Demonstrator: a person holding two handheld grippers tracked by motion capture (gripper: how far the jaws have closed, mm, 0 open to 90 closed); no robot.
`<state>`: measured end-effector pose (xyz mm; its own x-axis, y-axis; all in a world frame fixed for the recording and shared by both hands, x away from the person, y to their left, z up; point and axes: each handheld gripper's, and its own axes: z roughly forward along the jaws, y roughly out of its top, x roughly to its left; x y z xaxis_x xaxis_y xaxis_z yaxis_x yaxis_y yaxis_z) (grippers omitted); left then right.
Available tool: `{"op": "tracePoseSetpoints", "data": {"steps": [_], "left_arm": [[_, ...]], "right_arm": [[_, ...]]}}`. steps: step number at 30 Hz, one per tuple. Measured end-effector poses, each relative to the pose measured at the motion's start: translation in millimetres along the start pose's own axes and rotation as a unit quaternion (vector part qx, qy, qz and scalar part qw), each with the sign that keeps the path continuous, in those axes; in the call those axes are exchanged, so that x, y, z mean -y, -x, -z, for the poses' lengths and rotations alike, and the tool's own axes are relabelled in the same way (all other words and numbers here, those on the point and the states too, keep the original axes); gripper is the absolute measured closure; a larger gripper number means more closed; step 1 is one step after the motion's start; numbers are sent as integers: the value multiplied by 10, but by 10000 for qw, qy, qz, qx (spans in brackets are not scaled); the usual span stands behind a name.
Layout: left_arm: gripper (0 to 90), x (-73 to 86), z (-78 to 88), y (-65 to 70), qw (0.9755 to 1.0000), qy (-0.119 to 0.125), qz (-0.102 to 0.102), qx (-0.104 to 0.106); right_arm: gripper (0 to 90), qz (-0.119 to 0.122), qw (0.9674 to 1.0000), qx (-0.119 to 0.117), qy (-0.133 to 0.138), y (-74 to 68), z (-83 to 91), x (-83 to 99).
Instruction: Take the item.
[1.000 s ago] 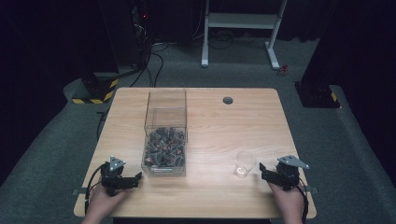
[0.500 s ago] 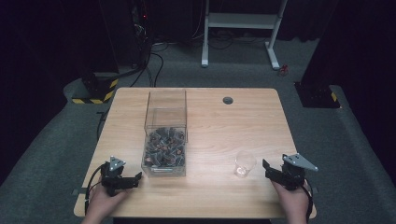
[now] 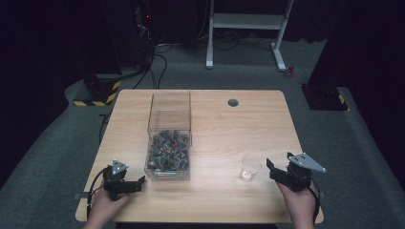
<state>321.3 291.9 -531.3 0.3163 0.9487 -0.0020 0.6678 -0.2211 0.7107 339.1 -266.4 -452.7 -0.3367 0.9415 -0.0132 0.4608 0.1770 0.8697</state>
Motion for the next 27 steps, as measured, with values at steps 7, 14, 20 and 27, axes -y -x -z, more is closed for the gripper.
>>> {"op": "tracePoseSetpoints", "data": {"steps": [7,14,20,27], "left_arm": [[7,0,0,0,10000,0,-1,0],[7,0,3,-4,10000,-16,-19,5],[7,-1,3,-4,10000,-22,-19,9],[7,-1,3,-4,10000,-19,-24,2]], "right_arm": [[186,39,9998,-164,111,-72,21,-110],[186,77,9995,-280,90,-142,0,-194],[186,47,9993,-356,103,-203,-8,-245],[186,105,9989,-446,93,-283,-29,-280]]}}
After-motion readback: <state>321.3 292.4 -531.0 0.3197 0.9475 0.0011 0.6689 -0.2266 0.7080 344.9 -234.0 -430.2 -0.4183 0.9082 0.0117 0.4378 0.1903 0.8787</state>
